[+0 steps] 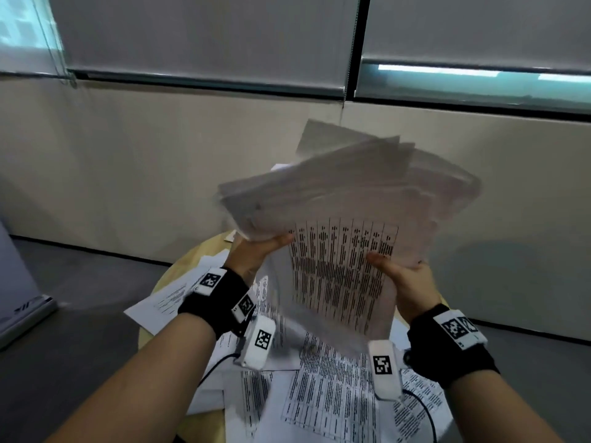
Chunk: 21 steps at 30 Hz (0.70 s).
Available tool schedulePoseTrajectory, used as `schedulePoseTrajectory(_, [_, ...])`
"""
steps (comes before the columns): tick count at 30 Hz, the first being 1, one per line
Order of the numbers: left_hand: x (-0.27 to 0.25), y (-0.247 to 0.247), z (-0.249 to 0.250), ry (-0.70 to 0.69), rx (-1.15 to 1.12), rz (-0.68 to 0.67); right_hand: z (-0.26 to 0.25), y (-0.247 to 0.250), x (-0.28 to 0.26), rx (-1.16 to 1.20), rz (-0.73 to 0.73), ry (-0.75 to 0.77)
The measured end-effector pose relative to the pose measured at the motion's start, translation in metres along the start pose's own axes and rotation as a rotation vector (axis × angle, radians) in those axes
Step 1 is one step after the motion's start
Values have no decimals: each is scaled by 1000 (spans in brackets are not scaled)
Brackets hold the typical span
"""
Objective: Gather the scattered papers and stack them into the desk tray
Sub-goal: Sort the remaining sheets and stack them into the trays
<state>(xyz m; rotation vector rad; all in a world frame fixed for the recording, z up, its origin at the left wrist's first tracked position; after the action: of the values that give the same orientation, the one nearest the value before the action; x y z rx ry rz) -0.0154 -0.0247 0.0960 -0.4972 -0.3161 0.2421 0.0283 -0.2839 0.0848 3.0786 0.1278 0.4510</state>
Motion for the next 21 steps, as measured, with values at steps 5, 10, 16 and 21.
schedulePoseTrajectory(5, [3,-6,10,-35,-5,-89,4,-1,5,89,-9,-15])
schedulePoseTrajectory(10, [0,30,-35,97,36,-27,38,4,-9,-17,-36,-67])
schedulePoseTrajectory(16, [-9,32,-65,190,161,-14,65,-3,-17,-36,-50,-130])
schedulePoseTrajectory(21, [-4,26,-51,159,171,-122,30,-1,-7,10,-66,-15])
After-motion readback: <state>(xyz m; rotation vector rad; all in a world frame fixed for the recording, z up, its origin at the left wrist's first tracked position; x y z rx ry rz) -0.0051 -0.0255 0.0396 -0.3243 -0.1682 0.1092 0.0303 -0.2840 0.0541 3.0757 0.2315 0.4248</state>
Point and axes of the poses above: each hand's wrist, its own x-axis towards the middle knuckle, its own y-axis out of the back of the hand, z = x × y, the point moved 7 cm from there along x, towards the middle knuckle, and after that the axes turned 12 degrees about -x, right-handed, at the moved point
